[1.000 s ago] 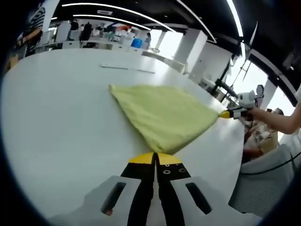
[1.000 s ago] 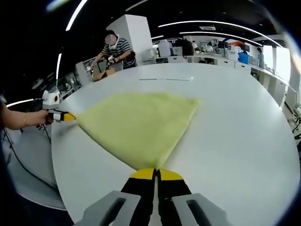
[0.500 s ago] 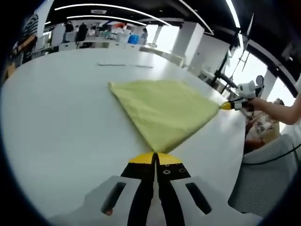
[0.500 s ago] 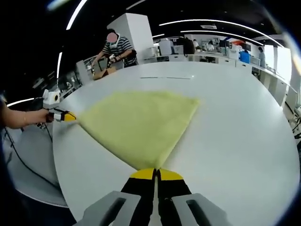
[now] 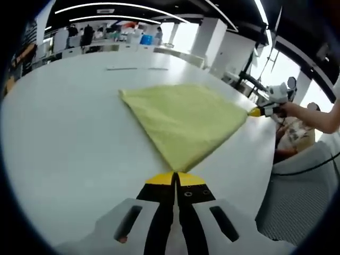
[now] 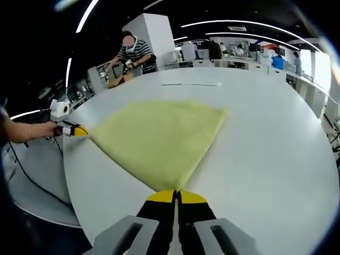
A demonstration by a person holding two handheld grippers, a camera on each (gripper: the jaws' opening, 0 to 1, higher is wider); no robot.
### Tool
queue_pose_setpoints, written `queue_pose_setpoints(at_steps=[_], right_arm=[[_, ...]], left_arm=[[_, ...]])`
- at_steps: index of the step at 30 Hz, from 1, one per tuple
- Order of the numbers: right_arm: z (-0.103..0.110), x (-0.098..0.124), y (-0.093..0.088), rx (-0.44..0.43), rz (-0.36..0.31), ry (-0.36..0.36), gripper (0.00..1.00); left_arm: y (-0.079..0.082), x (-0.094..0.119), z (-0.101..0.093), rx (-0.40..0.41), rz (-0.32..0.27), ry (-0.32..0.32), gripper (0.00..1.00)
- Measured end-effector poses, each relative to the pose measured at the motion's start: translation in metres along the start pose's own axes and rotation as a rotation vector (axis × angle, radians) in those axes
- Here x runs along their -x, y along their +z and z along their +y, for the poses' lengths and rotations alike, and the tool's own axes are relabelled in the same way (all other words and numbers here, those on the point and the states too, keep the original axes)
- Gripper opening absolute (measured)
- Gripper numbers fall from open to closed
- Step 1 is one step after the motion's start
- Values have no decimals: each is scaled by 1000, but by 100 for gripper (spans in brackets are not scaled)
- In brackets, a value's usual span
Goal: Fold the garment on the visible template until the final outline fits inside the template.
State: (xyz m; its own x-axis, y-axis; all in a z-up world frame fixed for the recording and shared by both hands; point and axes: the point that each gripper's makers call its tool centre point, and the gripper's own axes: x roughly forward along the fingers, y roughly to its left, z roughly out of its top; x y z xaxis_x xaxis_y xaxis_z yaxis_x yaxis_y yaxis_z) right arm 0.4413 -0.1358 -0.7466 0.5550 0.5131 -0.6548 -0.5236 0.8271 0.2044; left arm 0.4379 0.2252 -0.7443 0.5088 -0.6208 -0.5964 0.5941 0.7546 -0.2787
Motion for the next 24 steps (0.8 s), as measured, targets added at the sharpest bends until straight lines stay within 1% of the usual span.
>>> queue_pose_setpoints(at_steps=[8,13,20,24], right_arm=[[4,4,-5,-11,-2,-3,0],[6,5,-7,-13,-1,-2,0],[7,6,-8,-25,-8,-8,0],[7,5,-7,-15,-7,-11,0]], left_arm=[[-8,2,-2,-18,16,6,0],[-8,4,-3,-39,23,13,0],[-8,5,-3,-39,22,17,0],[-8,5,-2,-36,22,22,0]])
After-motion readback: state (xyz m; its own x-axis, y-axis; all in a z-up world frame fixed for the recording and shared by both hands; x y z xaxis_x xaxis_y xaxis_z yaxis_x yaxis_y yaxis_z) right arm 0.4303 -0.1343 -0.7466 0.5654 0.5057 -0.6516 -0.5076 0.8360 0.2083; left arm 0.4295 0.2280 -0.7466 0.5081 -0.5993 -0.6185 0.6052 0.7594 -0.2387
